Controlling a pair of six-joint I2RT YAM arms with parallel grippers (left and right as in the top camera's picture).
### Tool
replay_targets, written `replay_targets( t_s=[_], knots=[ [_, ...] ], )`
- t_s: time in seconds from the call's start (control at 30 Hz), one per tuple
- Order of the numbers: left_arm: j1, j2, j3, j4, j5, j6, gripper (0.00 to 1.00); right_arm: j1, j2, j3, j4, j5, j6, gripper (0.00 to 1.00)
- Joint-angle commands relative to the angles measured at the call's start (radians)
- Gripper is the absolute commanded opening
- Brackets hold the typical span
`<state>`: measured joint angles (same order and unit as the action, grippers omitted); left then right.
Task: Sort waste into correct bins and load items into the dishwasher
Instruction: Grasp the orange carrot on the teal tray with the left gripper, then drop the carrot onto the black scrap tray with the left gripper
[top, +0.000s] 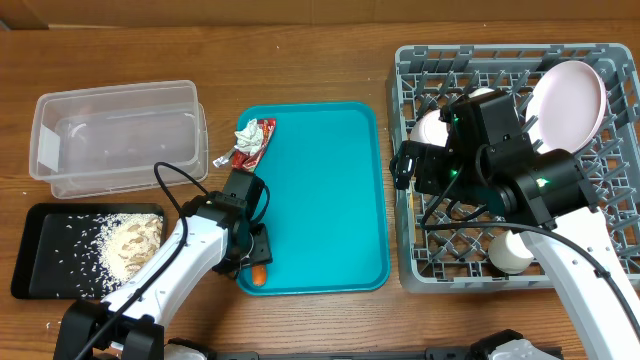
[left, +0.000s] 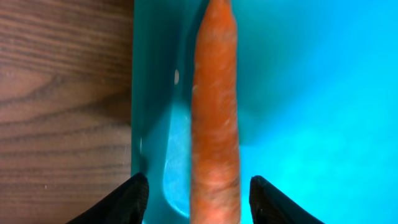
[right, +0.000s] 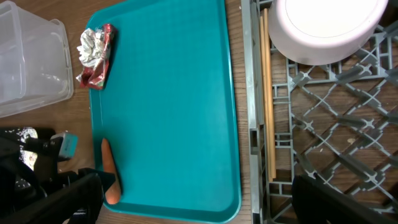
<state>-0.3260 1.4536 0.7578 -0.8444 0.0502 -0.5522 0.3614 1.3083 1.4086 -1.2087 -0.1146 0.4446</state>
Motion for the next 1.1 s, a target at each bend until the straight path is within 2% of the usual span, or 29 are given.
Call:
replay_targets(
  t_s=[0.0, 0.17, 0.37, 0.4, 0.43, 0.47, 0.53, 0.73, 0.9, 1.0, 1.07],
  knots=[
    [-0.003, 0.005, -0.016, 0.016, -0.015, -0.01, 0.52, 0.001, -0.005, 0.019, 0.002, 0.012, 0.005, 1.0],
    [-0.003, 0.032, -0.025, 0.042, -0.005, -0.01, 0.46, 0.001, -0.005, 0.019, 0.003, 0.012, 0.005, 1.0],
    [-0.003, 0.091, -0.025, 0.06, 0.004, -0.01, 0.46, 0.001, -0.005, 0.019, 0.002, 0.012, 0.005, 1.0],
    [-0.003, 0.096, -0.024, 0.058, 0.013, -0.009, 0.39, 0.001, -0.005, 0.019, 0.002, 0.012, 0.005, 1.0],
    [-0.002, 0.097, -0.024, 0.053, 0.031, -0.009, 0.24, 0.001, -0.005, 0.019, 0.001, 0.012, 0.005, 1.0],
    [-0.001, 0.096, -0.023, 0.052, 0.045, -0.009, 0.14, 0.001, -0.005, 0.019, -0.003, 0.012, 0.005, 1.0],
    [0.0, 0.095, -0.01, 0.043, 0.055, -0.005, 0.04, 0.001, -0.005, 0.019, -0.008, 0.014, 0.005, 1.0],
    [0.0, 0.095, 0.134, -0.142, 0.034, 0.007, 0.04, 0.001, -0.005, 0.019, -0.013, 0.02, 0.005, 1.0],
    [0.001, 0.095, 0.306, -0.36, -0.068, 0.005, 0.05, 0.001, -0.005, 0.019, -0.011, 0.019, 0.005, 1.0],
    [0.018, 0.094, 0.385, -0.463, -0.156, -0.021, 0.13, 0.001, -0.005, 0.019, -0.012, 0.02, 0.005, 1.0],
    [0.045, 0.094, 0.421, -0.526, -0.213, -0.08, 0.14, 0.001, -0.005, 0.019, -0.009, 0.02, 0.005, 1.0]
  ],
)
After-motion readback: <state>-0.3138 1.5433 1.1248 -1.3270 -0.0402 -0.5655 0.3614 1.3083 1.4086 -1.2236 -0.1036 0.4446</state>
